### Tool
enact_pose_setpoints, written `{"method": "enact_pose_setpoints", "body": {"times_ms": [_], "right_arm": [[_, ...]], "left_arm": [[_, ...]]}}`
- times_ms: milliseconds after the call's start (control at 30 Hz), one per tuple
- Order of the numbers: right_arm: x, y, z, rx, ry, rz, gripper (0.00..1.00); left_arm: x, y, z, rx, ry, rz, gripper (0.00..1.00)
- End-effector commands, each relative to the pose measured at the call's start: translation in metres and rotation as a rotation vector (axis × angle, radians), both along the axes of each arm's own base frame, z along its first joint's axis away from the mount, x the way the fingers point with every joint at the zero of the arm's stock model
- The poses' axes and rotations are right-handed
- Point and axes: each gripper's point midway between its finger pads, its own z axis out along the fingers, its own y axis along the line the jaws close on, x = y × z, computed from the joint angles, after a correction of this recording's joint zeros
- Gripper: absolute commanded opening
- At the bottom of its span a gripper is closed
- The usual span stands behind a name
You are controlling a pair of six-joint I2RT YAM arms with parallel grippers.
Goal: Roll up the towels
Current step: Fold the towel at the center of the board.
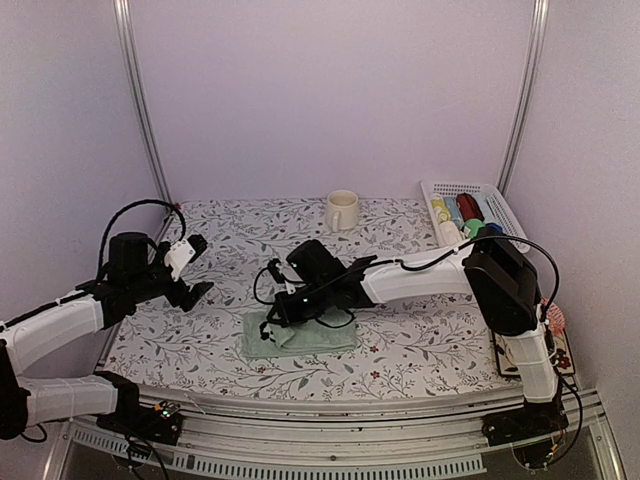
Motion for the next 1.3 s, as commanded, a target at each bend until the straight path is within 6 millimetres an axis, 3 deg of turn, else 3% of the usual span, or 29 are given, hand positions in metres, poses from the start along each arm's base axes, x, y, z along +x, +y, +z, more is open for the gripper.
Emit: {"method": "enact_pose_setpoints", "body": {"times_ms": [0, 400, 733, 867, 967, 1067, 1267], "right_arm": [[-0.010, 0.004, 0.026, 0.030, -0.020, 0.056, 0.02], [-0.015, 0.005, 0.033, 0.044, -0.023, 0.089, 0.02], [-0.020, 0.028, 0.023, 0.070, 0.005, 0.129, 0.06], [-0.022, 0.033, 0.016, 0.065, 0.017, 0.134, 0.24], [-0.022, 0.034, 0.008, 0.047, 0.022, 0.136, 0.31], [-0.022, 0.033, 0.006, 0.041, 0.020, 0.135, 0.50], [-0.024, 0.027, 0.035, 0.069, -0.022, 0.140, 0.52]], "left_arm": [[0.001, 0.001, -0.003, -0.014, 0.003, 0.005, 0.97], [0.002, 0.001, -0.005, -0.014, 0.010, 0.004, 0.97], [0.002, 0.000, -0.007, -0.014, 0.018, 0.001, 0.97], [0.002, 0.000, -0.008, -0.014, 0.021, 0.000, 0.97], [0.002, 0.000, -0.009, -0.015, 0.024, -0.003, 0.97], [0.002, 0.000, -0.009, -0.015, 0.026, -0.004, 0.97], [-0.002, -0.006, -0.011, -0.023, 0.043, -0.039, 0.97]]}}
